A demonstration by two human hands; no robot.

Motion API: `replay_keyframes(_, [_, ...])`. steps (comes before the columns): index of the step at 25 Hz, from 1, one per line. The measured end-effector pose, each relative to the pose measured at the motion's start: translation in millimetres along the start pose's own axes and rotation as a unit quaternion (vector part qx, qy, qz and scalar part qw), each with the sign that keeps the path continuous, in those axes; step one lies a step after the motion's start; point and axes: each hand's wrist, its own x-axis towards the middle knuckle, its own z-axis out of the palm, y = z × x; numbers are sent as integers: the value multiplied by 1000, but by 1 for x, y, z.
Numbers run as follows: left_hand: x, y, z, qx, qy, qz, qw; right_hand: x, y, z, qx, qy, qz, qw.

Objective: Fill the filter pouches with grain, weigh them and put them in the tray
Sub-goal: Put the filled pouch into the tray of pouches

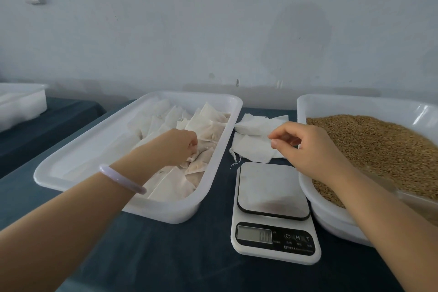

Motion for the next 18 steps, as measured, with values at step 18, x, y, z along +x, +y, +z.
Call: replay_keyframes(18, [1, 15, -33, 26, 83, -20, 996, -1, 1, 0, 11, 24, 12, 1000])
